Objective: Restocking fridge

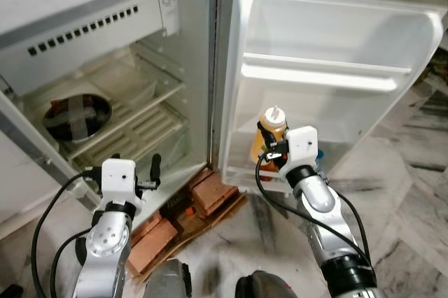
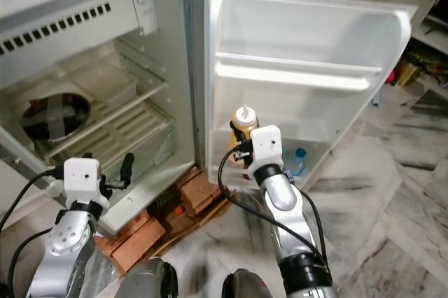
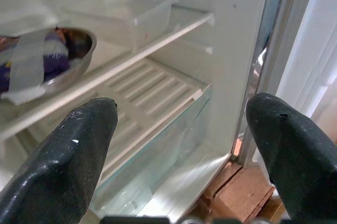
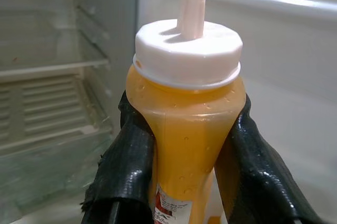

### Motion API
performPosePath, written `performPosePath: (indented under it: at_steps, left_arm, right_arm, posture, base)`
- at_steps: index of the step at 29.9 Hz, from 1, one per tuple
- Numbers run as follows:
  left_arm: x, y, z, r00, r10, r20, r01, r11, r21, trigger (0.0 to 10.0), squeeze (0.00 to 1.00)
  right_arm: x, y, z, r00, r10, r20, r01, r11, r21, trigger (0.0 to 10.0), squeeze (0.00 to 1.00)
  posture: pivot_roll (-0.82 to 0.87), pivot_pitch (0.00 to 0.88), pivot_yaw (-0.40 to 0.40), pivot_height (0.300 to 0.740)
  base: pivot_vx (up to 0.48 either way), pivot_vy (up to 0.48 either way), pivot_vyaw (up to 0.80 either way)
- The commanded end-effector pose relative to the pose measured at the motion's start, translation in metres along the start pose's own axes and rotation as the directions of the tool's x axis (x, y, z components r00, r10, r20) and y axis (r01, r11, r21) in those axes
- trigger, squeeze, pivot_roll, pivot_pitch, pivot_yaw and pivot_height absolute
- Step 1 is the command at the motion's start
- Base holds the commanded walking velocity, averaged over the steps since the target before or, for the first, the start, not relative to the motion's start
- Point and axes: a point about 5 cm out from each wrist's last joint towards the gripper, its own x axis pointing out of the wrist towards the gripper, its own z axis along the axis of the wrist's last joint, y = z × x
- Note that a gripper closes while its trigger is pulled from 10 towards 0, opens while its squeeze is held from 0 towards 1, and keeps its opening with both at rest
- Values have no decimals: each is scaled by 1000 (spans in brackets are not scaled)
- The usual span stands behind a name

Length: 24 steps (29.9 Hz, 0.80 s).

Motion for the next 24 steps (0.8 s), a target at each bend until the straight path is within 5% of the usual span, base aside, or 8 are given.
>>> performPosePath:
  at_steps: [1,17,24]
  left_arm:
    - [0,1,1,1000,-2,5,2,1000,11,10000,0]
    - [9,-1,5,996,-91,0,91,994,64,10000,0]
    - [17,0,10,996,-81,32,79,996,49,10000,0]
  right_arm:
    - [-1,-2,2,1000,-13,14,13,1000,2,10000,0]
    - [-5,-6,0,996,-92,22,91,996,17,10000,0]
    - [-7,-9,0,996,-88,20,88,996,3,10000,0]
  posture:
    - [123,76,-18,651]
    - [98,62,64,651]
    - [98,67,32,651]
  base:
    - [0,0,0]
    - [0,0,0]
    - [0,0,0]
